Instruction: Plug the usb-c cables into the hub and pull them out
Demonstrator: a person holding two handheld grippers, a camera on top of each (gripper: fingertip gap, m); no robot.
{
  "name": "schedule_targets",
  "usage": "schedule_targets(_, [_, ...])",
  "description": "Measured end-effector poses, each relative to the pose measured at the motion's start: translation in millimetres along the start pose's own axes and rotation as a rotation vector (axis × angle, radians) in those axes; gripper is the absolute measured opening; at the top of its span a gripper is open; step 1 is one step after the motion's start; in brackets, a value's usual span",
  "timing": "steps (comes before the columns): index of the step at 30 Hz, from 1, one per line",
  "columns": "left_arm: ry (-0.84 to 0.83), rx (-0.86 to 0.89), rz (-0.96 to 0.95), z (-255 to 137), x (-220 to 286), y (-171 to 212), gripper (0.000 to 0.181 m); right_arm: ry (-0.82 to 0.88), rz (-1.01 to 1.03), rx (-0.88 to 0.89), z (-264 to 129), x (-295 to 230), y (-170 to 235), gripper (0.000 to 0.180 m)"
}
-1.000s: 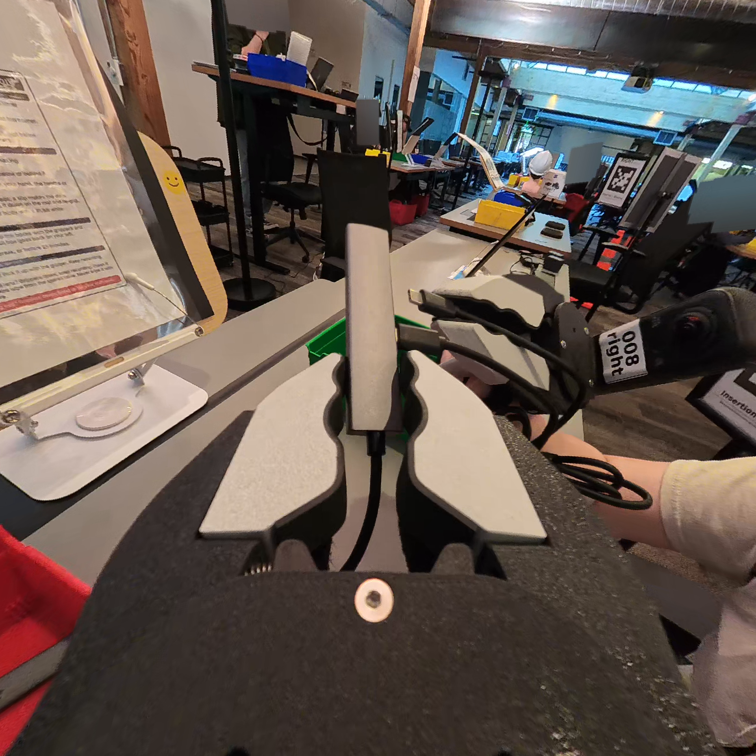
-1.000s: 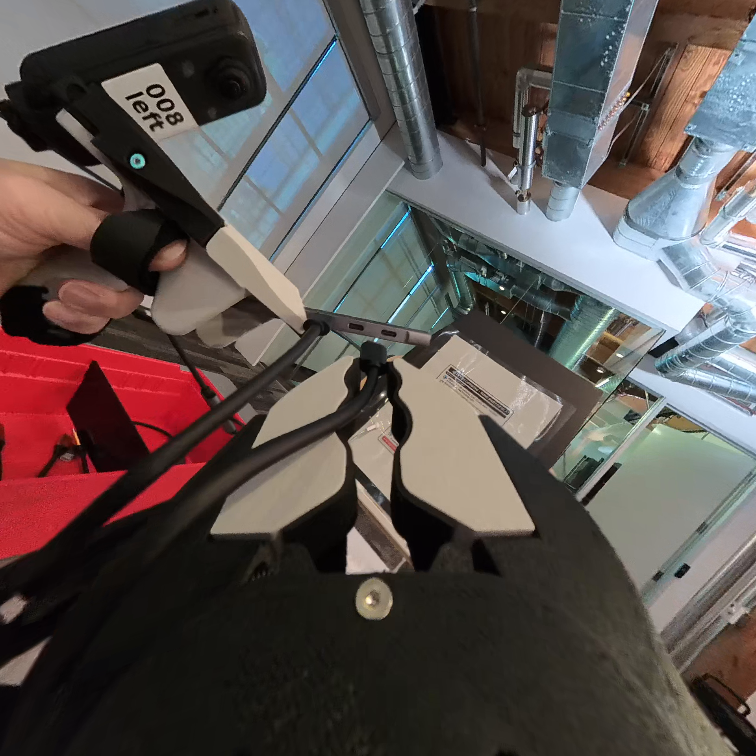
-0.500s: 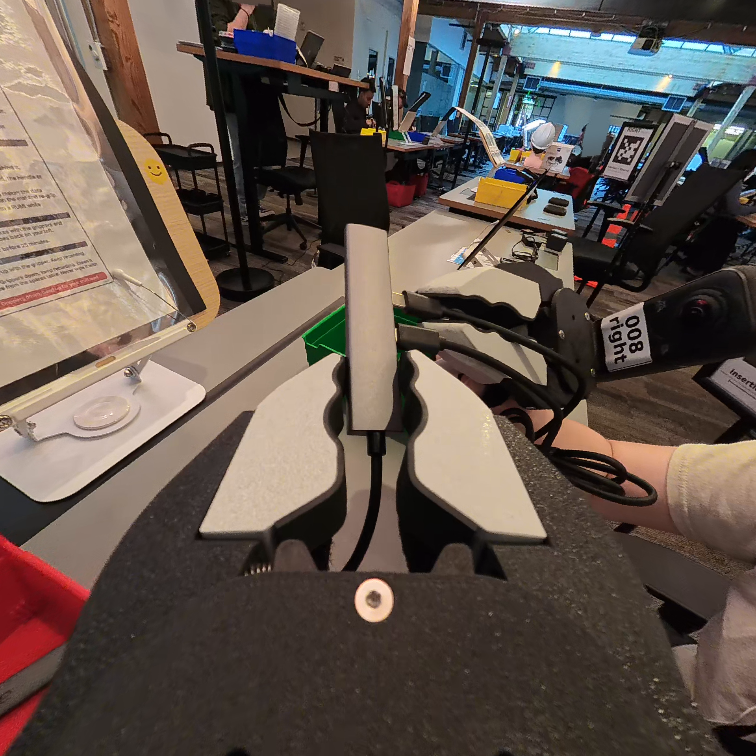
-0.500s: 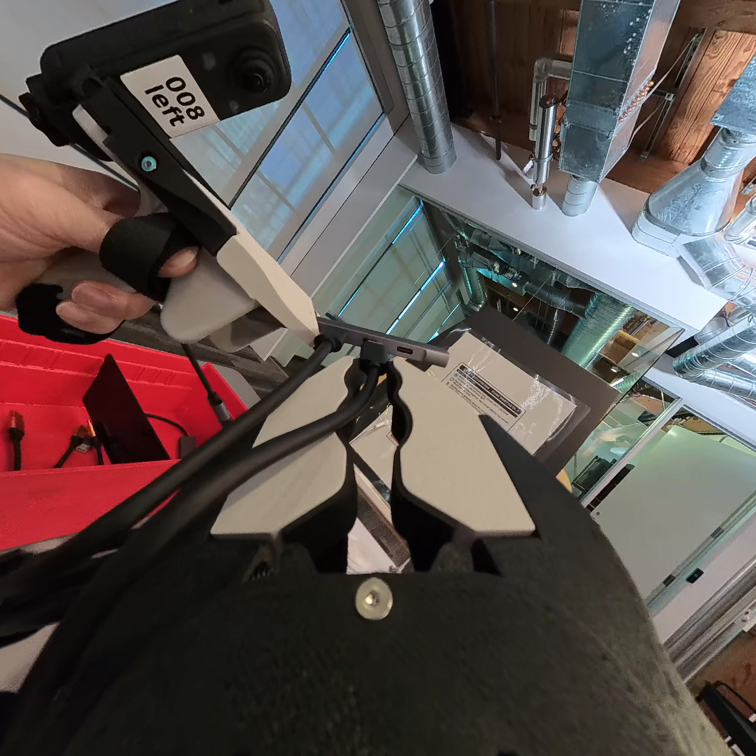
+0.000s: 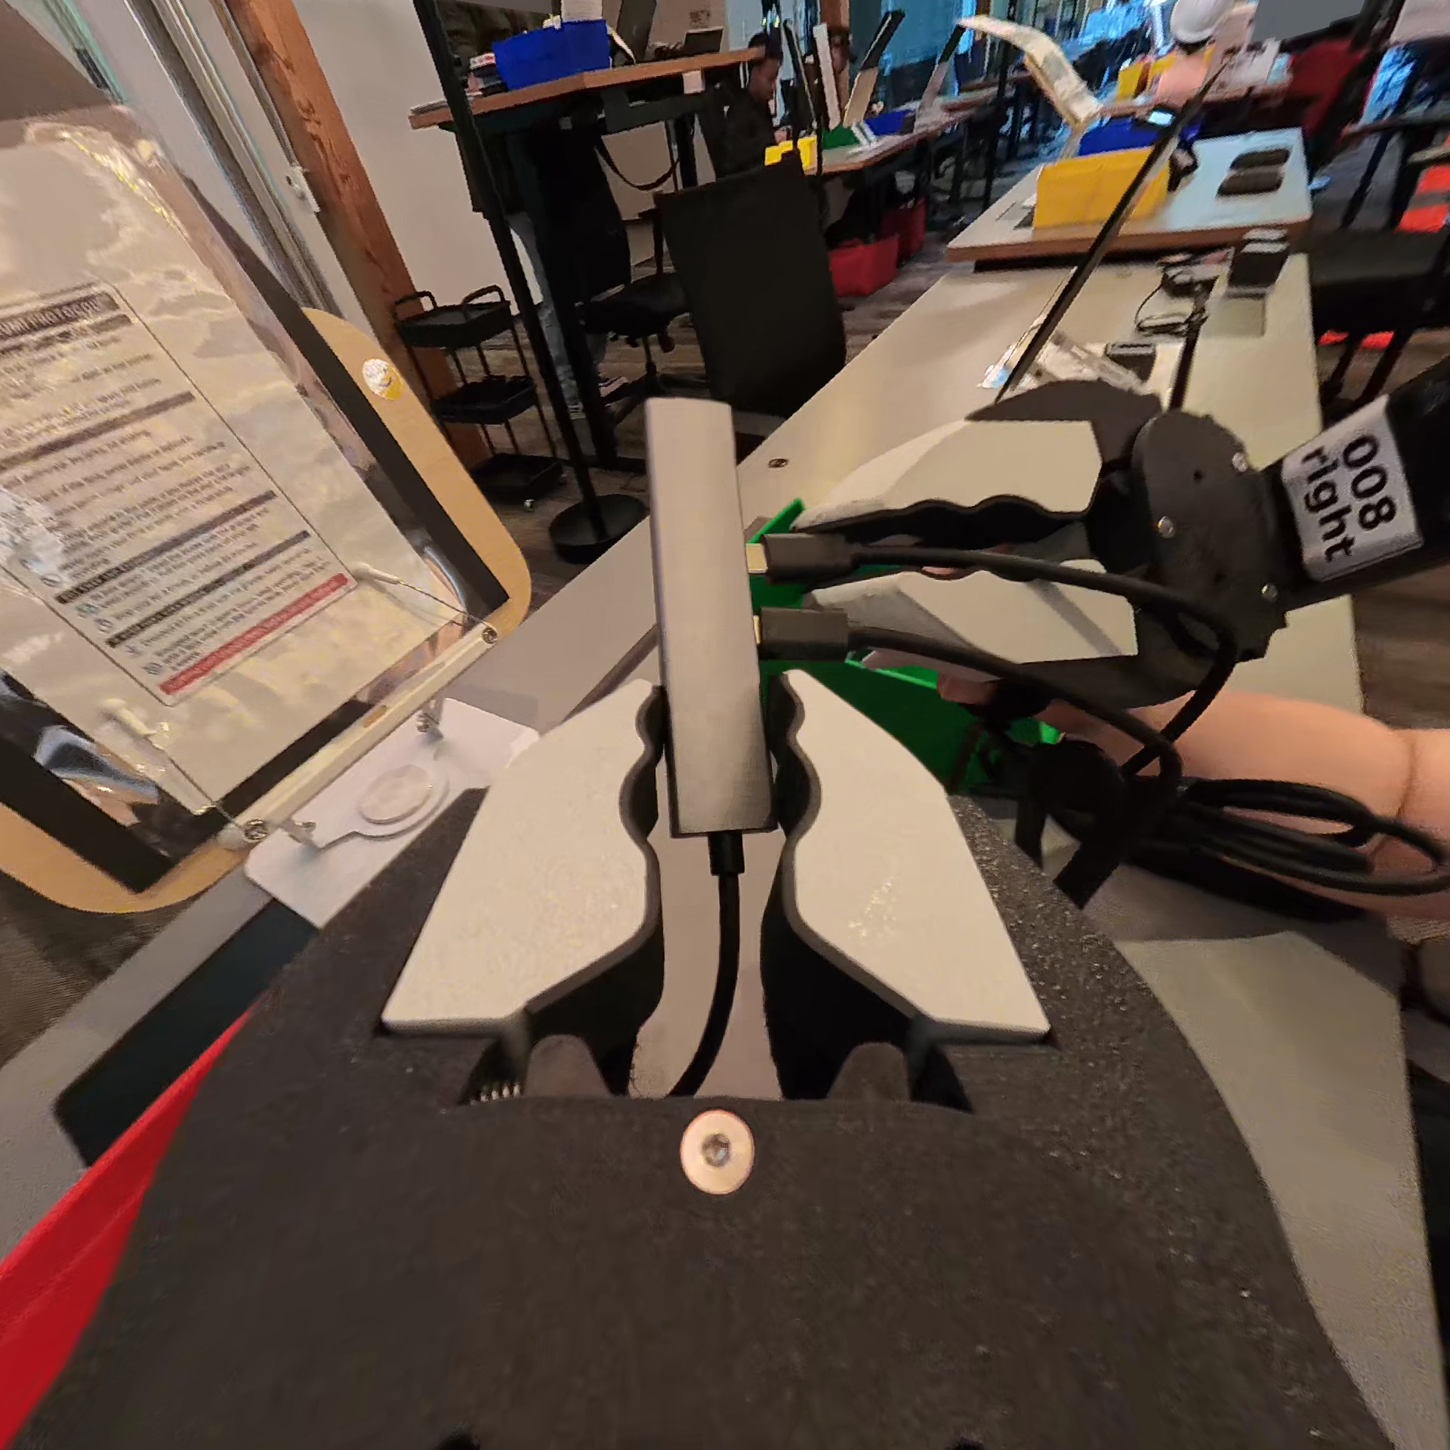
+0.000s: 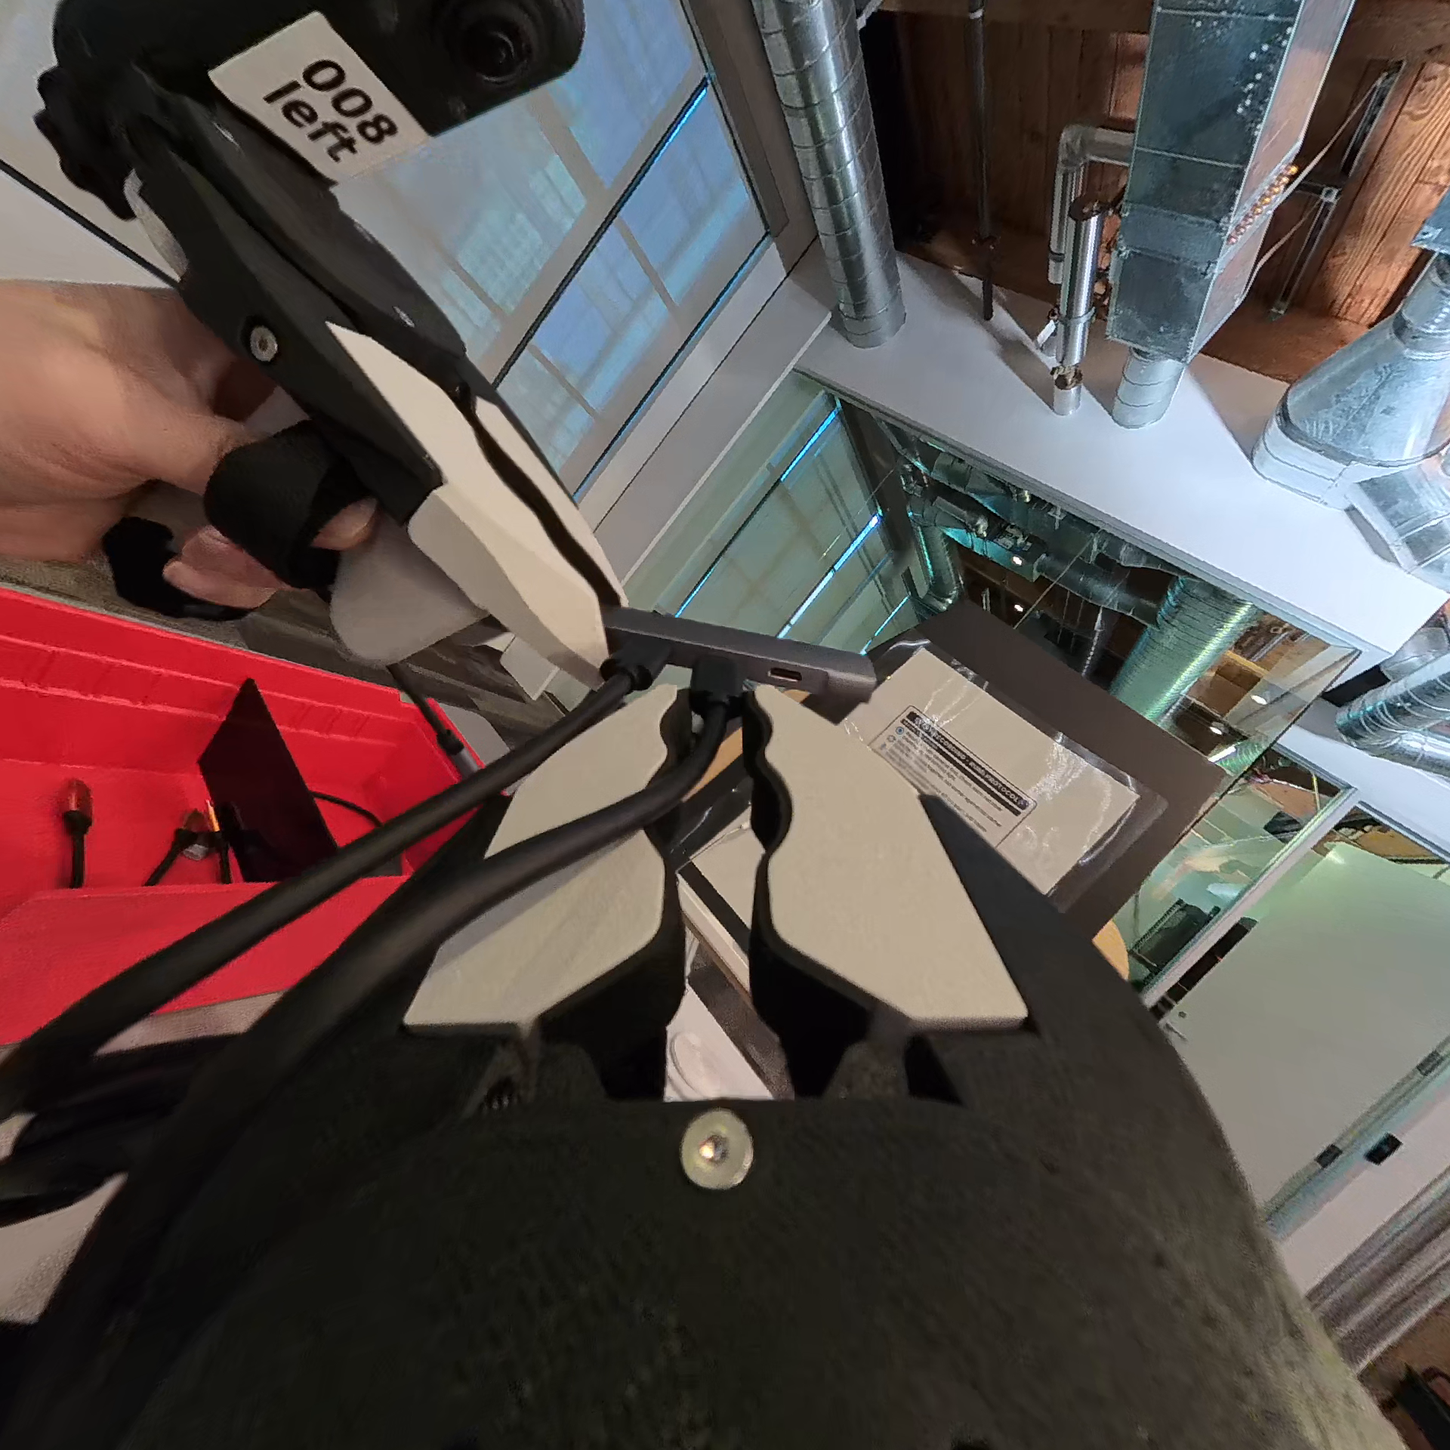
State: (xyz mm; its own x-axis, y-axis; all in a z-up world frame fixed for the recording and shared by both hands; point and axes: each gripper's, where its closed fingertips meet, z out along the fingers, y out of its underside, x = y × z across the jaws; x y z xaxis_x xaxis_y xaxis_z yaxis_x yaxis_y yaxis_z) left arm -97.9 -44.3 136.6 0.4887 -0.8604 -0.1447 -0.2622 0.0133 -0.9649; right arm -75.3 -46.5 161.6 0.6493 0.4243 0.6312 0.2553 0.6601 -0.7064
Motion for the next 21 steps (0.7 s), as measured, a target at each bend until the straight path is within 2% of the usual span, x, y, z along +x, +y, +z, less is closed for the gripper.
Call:
schedule_targets(4, [-0.044,-0.044,0.084,0.7,0.0,4.5,0.025,-0.018,0.008,0.01,-0.7,-1.7,-0.1,0.013])
schedule_targets(9, [-0.016,-0.024,0.05,5.9,4.2,2.8,0.025,0.024,-0.097,0.024,-3.2,1.3,1.3,0.013])
schedule_targets(16, [-0.047,-0.075,0.154,9.4,5.6,10.7,0.026,-0.008,-0.086,0.057,-4.6,-1.4,1.8,0.013])
schedule_targets(21, [-0.032,-0.047,0.153,10.8,9.4,7.3,0.026,-0.028,-0.081,0.064,-7.4,1.4,2.5,0.013])
